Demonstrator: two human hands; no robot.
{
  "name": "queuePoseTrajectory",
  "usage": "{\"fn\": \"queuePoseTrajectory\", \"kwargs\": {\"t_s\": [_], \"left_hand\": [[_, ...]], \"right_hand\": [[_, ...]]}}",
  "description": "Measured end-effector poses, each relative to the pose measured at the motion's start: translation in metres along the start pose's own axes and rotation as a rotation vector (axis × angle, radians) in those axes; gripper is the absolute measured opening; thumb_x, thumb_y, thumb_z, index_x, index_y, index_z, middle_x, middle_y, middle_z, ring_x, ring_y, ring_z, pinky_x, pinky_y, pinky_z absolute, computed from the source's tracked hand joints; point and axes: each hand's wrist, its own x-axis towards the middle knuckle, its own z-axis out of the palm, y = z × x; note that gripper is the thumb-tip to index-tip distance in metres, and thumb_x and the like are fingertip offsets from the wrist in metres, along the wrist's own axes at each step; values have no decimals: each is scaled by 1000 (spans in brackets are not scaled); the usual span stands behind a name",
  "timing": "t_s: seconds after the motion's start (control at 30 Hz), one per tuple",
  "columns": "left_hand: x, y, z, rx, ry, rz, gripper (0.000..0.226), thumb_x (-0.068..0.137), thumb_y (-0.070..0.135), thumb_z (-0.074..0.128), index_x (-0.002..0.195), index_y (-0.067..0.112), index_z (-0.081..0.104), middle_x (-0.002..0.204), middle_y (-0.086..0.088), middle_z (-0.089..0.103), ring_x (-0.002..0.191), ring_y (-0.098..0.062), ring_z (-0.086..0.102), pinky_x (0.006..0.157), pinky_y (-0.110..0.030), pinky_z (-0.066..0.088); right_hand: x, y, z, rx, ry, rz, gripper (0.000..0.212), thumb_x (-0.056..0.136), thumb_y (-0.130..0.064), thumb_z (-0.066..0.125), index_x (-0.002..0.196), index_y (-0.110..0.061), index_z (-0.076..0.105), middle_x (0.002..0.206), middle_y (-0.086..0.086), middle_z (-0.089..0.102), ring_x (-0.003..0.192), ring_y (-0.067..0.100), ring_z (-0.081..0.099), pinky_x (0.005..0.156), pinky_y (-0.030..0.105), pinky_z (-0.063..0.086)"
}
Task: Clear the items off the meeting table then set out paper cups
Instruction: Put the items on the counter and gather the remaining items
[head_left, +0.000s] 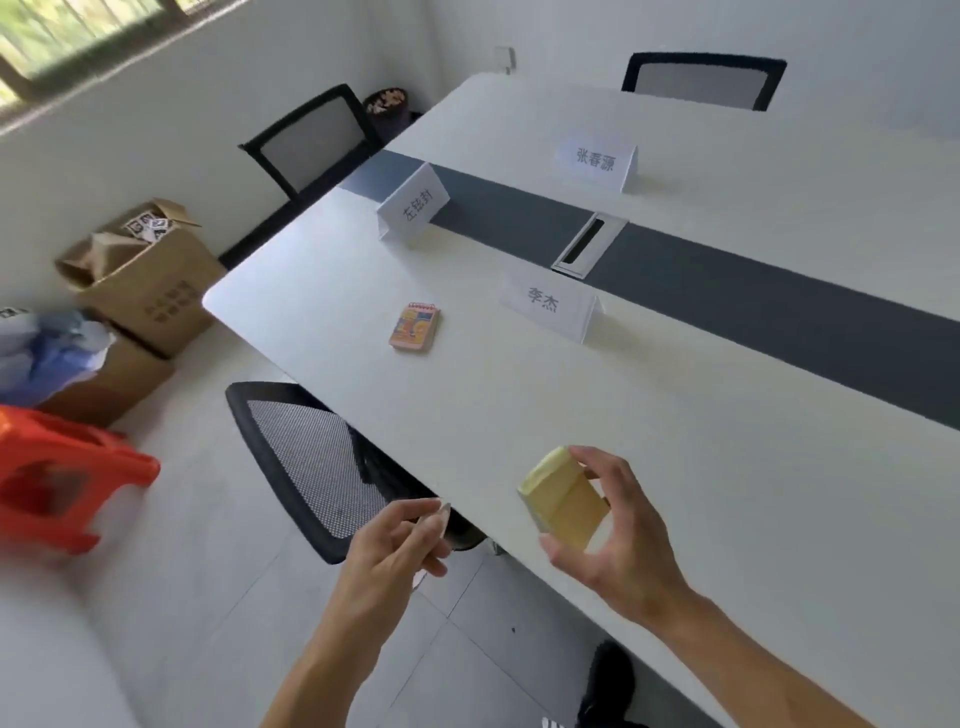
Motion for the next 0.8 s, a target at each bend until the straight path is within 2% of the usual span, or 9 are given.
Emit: {"fn": "queuePoseTrajectory", "kwargs": {"t_s": [0.13,0.23,0.37,0.47,0.57,0.6,0.67,0.73,0.8], "left_hand": [[-28,-7,-41,-162,47,18,29,83,35,62,103,16,70,78,-13,69,65,-21,64,68,-39,47],[-51,-20,-83,-235,92,37,27,80,37,72,102,21,71,91,-23,70,74,-22,63,72,-40,47],[-83,-48,-156,-285,120,61,31,70,24,76,101,20,70,89,-21,72,75,-25,66,64,-30,51],[-105,-70,-219,-306,189,92,28,70,16,73,98,20,71,86,-15,75,76,-24,69,62,-26,53],[-123,-91,-280,-367,291,99,30,70,14,71,99,19,72,88,-13,75,77,-20,69,62,-23,52],[-126,-97,-298,-385,314,101,31,70,14,70,100,19,71,88,-12,75,77,-19,69,62,-22,52],[-132,-105,-326,-395,332,101,30,71,15,68,101,17,70,88,-9,75,77,-18,69,63,-21,52],[-130,-111,-348,-380,324,81,27,73,18,66,100,20,69,89,-7,75,79,-17,69,65,-23,53],[-122,-116,-365,-361,315,58,20,79,29,65,98,23,71,91,-4,75,80,-17,68,68,-28,53]], "right_hand": [[-16,-62,56,30,-147,-254,78,64,-41,78,131,-33,40,135,-8,51,120,10,53,86,31,55],[-32,-101,101,102,-219,-380,76,63,-37,82,128,-30,44,136,-6,52,122,11,55,87,37,55],[-54,-152,165,160,-289,-467,73,63,-39,84,126,-29,47,135,0,55,121,15,57,90,38,53],[-69,-189,214,253,-397,-367,69,66,-57,77,125,-28,54,136,-4,55,119,12,58,91,26,49],[-76,-221,259,352,-471,-112,57,73,-62,67,120,-32,58,117,-13,65,104,8,62,80,18,48],[-75,-229,274,387,-513,-21,49,76,-58,70,117,-32,61,109,-9,69,96,8,65,75,18,50],[-73,-243,299,477,-638,111,36,77,-37,75,109,-23,68,90,2,75,76,12,68,60,19,50],[-71,-252,321,511,-713,127,20,81,-16,75,101,-15,72,74,7,74,63,16,66,51,21,46],[-67,-260,340,520,-725,132,16,81,-9,76,97,-12,73,69,7,73,59,15,65,48,23,46]]}}
